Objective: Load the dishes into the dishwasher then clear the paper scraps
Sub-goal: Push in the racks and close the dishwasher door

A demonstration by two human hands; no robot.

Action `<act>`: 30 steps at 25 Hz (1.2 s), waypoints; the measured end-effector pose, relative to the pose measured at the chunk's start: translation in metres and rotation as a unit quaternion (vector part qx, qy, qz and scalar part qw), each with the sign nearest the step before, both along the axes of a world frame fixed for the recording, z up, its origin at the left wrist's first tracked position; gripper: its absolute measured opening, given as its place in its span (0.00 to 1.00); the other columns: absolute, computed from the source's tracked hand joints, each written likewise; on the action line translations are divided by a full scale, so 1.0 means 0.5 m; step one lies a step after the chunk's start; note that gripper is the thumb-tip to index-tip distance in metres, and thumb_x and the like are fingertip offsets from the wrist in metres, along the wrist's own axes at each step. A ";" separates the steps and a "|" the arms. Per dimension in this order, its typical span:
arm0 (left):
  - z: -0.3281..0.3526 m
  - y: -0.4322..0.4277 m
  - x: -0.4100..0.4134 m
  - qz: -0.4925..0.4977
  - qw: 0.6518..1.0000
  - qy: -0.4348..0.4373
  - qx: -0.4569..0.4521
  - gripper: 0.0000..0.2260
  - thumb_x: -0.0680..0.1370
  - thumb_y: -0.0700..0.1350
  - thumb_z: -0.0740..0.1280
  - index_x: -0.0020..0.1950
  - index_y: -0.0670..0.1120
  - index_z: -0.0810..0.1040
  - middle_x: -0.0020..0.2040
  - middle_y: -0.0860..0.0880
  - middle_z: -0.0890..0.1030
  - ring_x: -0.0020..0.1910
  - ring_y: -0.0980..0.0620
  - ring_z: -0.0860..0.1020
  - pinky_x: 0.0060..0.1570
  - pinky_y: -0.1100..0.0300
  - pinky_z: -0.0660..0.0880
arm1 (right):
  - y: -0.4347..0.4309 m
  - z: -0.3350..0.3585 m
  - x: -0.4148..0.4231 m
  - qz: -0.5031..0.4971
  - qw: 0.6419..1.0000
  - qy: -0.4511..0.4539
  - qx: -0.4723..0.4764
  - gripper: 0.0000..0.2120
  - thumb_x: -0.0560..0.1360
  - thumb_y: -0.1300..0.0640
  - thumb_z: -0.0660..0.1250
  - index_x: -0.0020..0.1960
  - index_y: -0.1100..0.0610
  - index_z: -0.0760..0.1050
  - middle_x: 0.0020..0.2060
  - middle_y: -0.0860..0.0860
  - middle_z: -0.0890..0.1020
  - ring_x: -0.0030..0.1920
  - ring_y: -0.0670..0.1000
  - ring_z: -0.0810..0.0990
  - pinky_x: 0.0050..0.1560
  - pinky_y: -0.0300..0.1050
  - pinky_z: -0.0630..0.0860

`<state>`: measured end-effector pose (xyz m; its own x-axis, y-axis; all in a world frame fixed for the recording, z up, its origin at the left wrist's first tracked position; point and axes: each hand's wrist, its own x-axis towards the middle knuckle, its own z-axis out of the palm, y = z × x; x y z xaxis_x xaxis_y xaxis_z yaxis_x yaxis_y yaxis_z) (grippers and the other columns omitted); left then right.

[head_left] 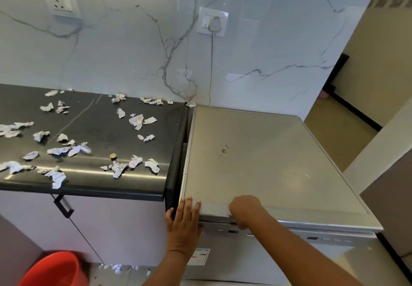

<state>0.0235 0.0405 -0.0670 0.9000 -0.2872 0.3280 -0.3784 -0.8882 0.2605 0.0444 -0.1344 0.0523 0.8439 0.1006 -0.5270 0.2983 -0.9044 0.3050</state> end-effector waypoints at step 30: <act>0.533 -0.012 0.461 0.065 0.986 -0.156 -0.003 0.23 0.79 0.55 0.58 0.71 0.47 0.66 0.71 0.51 0.67 0.72 0.53 0.61 0.69 0.62 0.57 | -0.023 0.267 0.454 0.027 0.831 -0.434 0.348 0.15 0.78 0.47 0.57 0.49 0.56 0.76 0.47 0.51 0.79 0.48 0.50 0.77 0.41 0.38 0.67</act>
